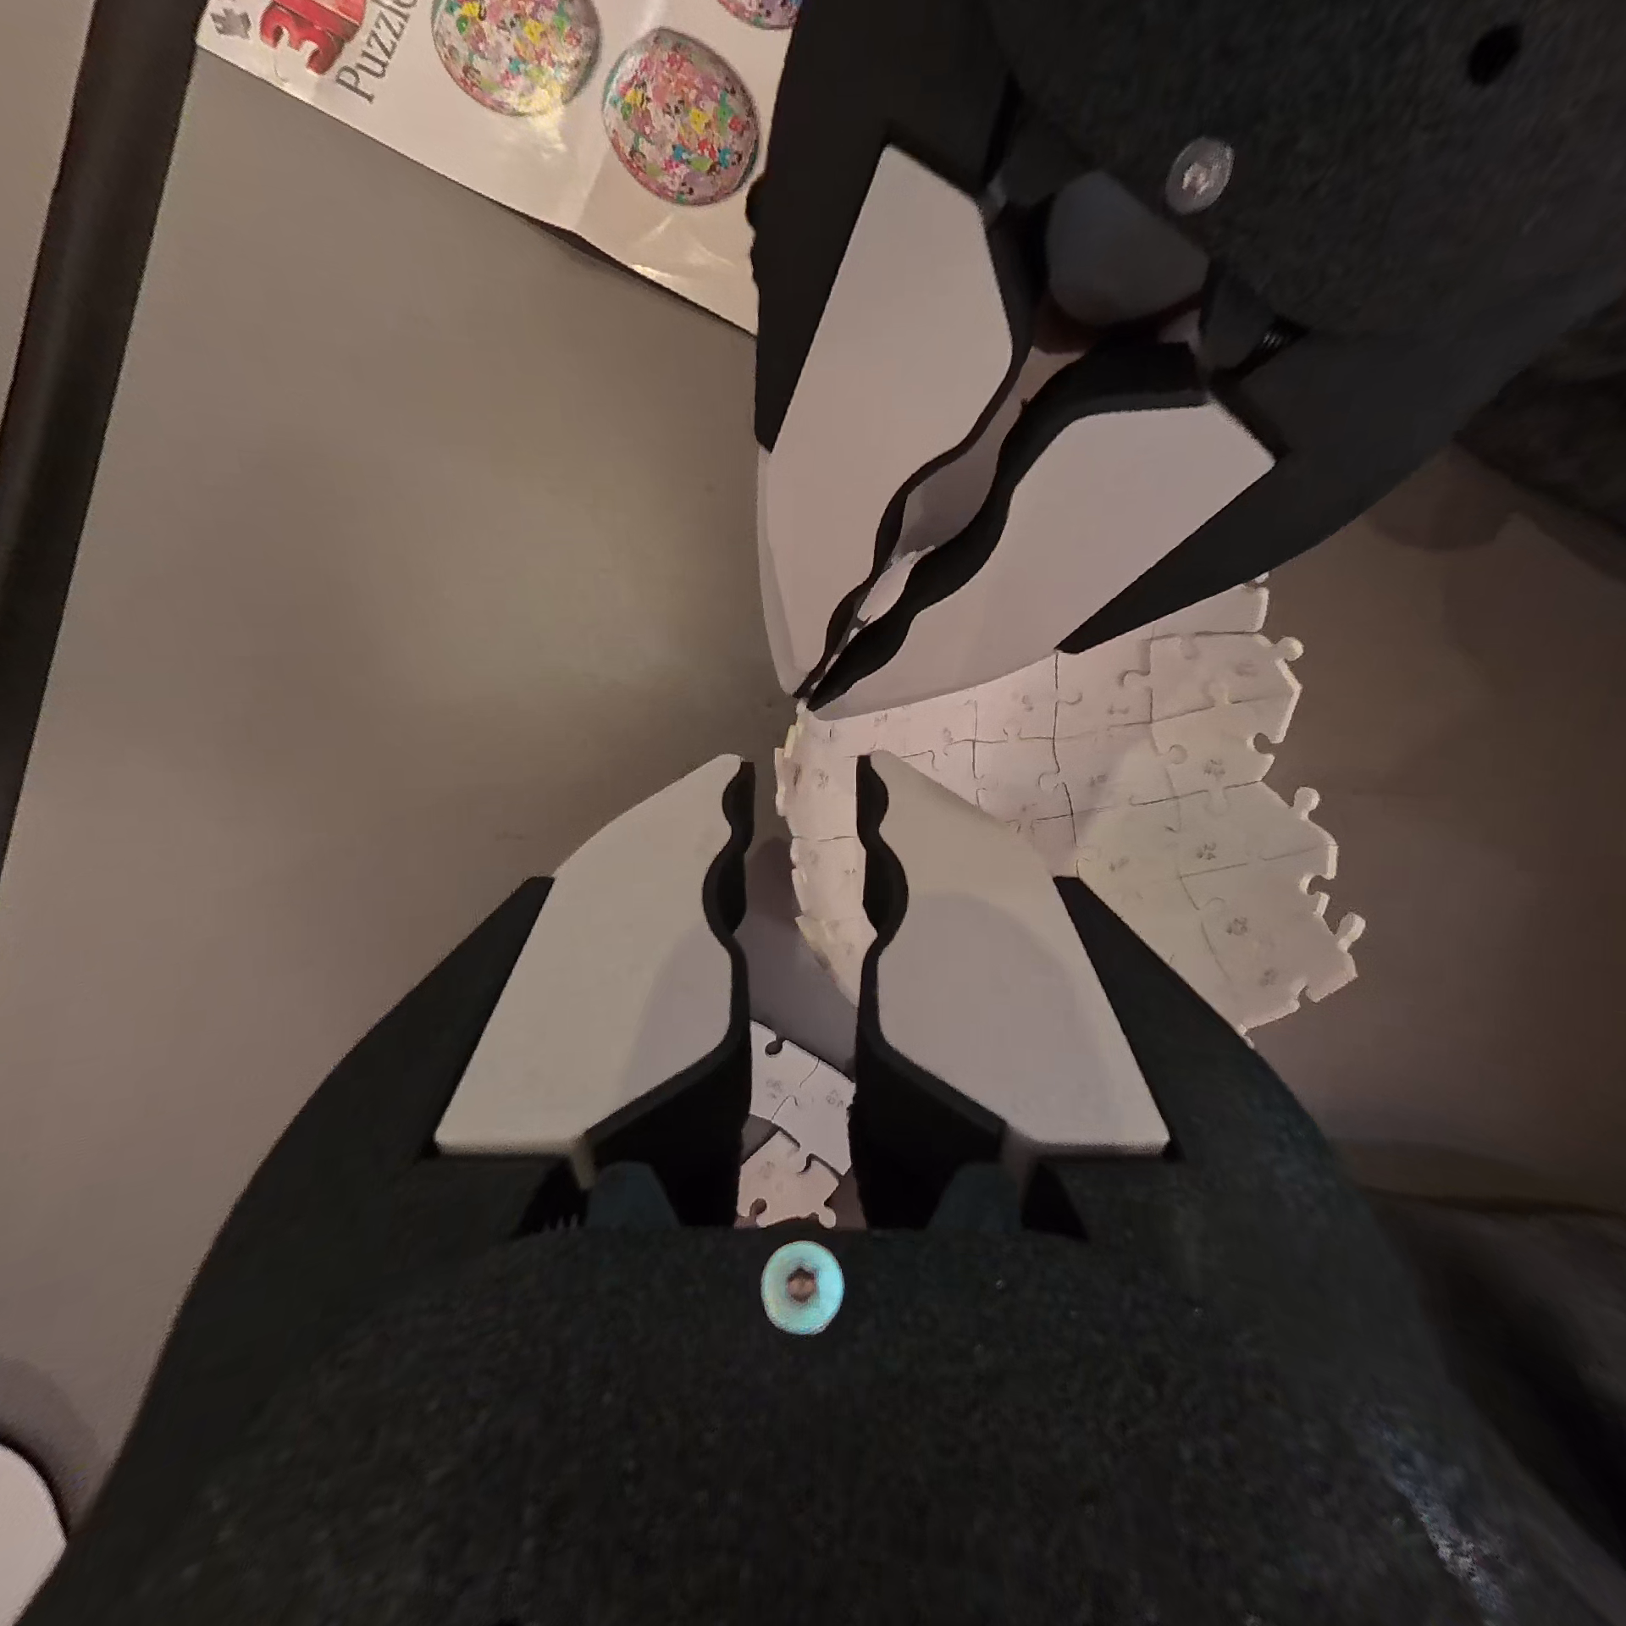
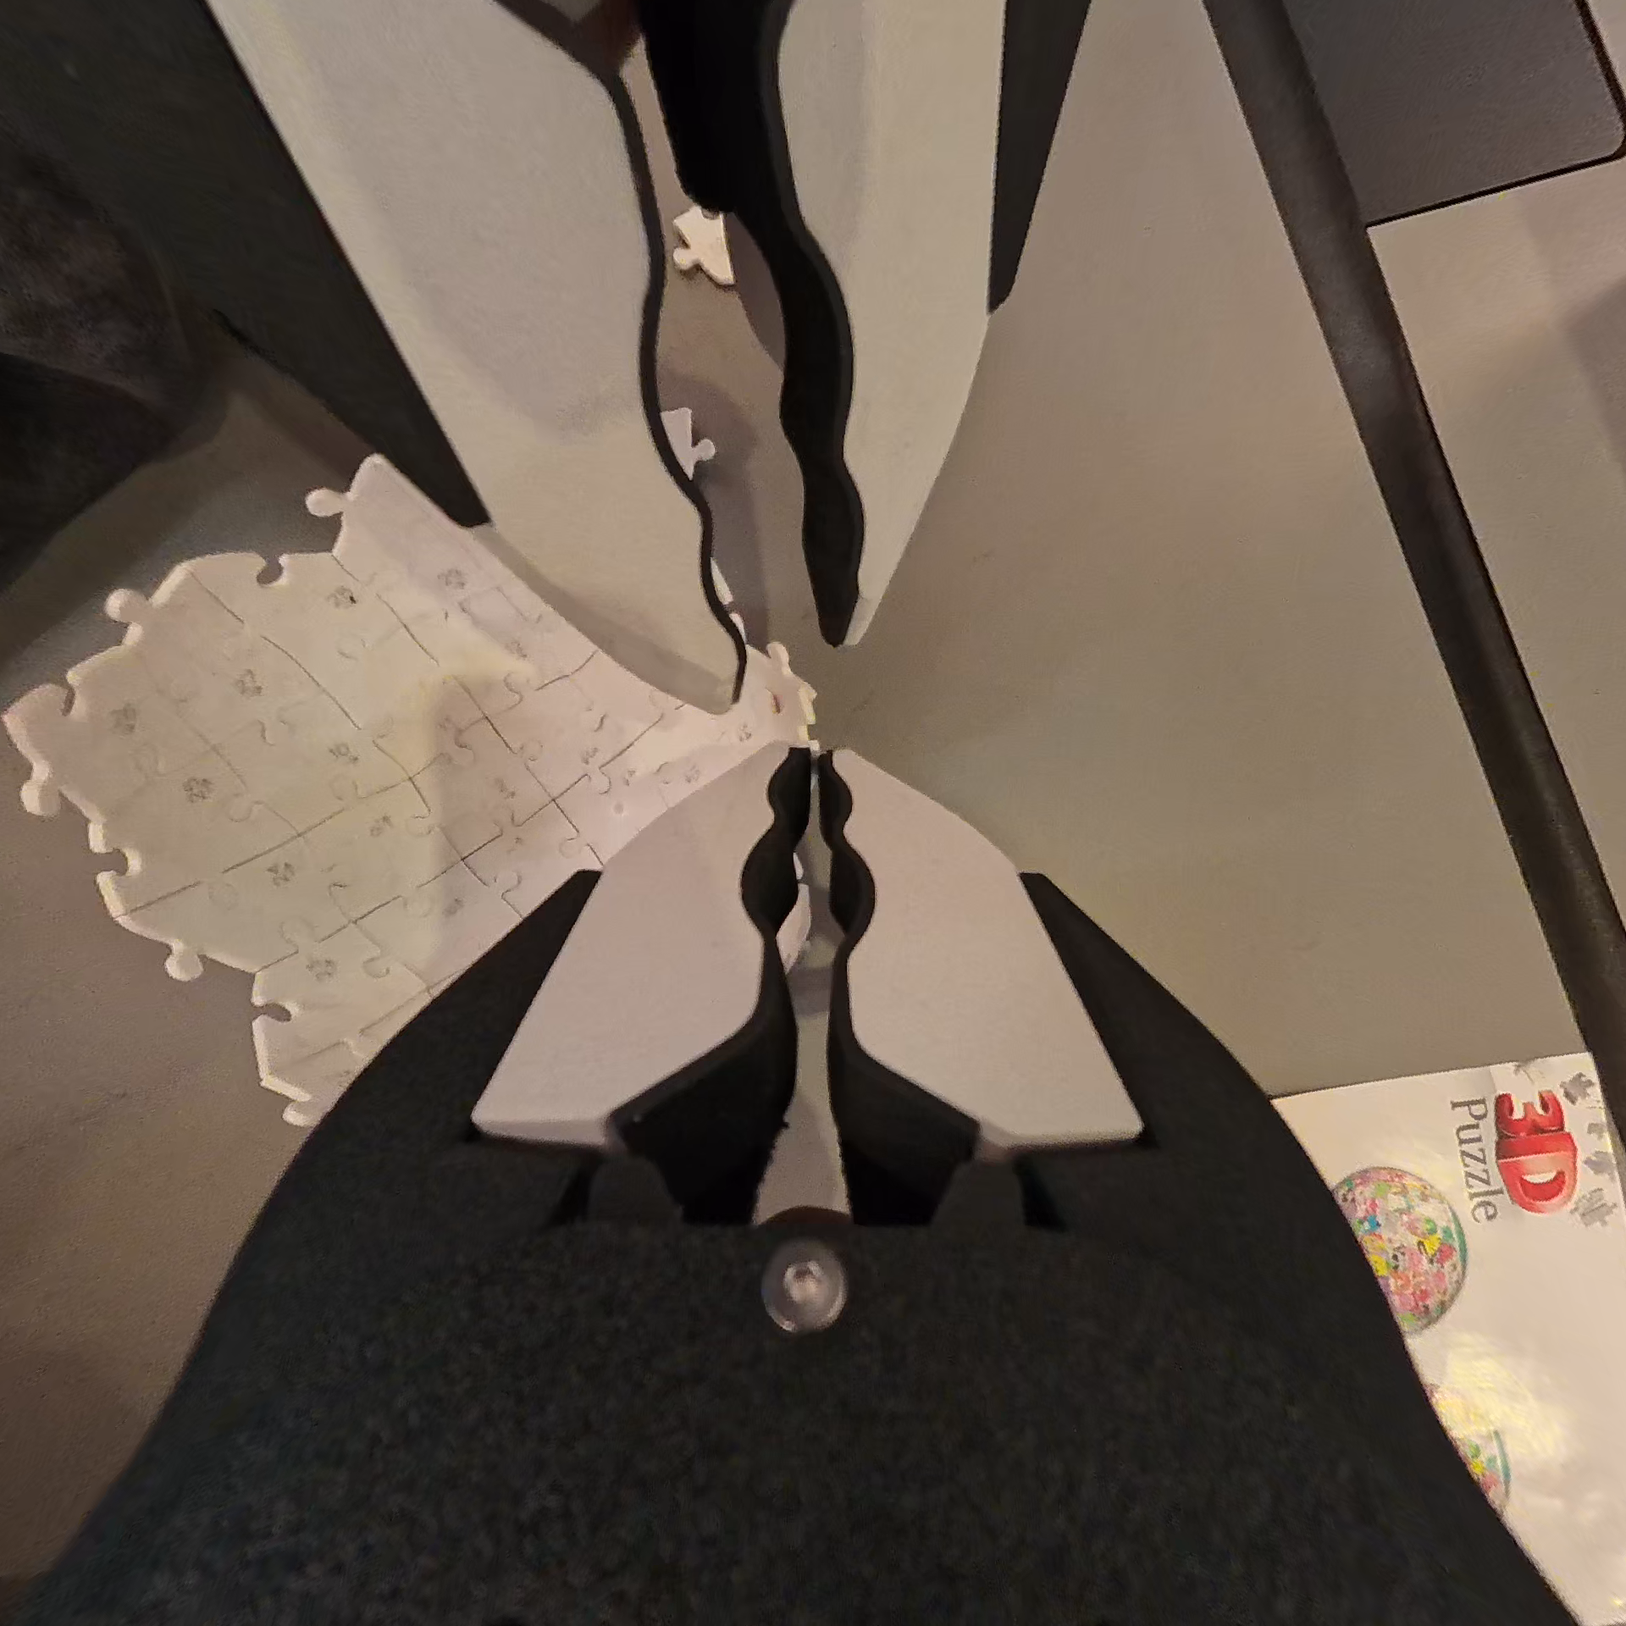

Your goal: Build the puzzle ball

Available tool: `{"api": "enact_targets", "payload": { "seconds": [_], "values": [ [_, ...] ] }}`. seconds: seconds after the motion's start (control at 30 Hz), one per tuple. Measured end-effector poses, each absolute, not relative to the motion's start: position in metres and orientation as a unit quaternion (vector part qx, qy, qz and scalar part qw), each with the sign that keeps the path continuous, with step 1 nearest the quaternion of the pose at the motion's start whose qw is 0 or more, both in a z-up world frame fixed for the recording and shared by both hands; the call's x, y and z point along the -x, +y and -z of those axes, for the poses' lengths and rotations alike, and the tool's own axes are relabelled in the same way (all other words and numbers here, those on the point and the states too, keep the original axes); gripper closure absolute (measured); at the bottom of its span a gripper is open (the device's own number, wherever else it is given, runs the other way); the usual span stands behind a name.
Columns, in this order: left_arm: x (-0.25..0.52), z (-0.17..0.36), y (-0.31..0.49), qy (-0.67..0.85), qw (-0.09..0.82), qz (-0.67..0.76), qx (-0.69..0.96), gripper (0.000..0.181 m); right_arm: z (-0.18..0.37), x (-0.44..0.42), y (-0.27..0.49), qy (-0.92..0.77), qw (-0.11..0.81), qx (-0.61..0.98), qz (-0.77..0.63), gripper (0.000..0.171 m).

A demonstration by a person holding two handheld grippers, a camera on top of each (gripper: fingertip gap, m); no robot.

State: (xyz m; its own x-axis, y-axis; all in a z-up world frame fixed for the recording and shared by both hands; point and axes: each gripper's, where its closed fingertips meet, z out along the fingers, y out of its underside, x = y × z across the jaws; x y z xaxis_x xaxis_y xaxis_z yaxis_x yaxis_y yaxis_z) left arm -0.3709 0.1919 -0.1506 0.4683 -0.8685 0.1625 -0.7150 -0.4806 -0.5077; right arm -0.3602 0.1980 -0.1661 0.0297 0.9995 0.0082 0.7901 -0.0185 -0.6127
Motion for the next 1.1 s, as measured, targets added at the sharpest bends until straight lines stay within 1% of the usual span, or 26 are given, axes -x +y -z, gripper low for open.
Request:
{"api": "enact_targets", "payload": {
  "seconds": [0.33,0.67,1.1],
  "values": [
    [0.366,0.134,0.198,0.477,0.203,0.211,0.829,0.159,0.163,0.359,0.198,-0.667,0.240,0.674,-0.207,0.169],
    [0.377,0.161,0.194,0.475,0.106,0.189,0.853,0.157,0.167,0.358,0.199,-0.675,0.246,0.669,-0.191,0.169],
    [0.377,0.153,0.198,0.465,0.127,0.207,0.852,0.156,0.165,0.366,0.200,-0.695,0.270,0.640,-0.183,0.169]
  ]
}}
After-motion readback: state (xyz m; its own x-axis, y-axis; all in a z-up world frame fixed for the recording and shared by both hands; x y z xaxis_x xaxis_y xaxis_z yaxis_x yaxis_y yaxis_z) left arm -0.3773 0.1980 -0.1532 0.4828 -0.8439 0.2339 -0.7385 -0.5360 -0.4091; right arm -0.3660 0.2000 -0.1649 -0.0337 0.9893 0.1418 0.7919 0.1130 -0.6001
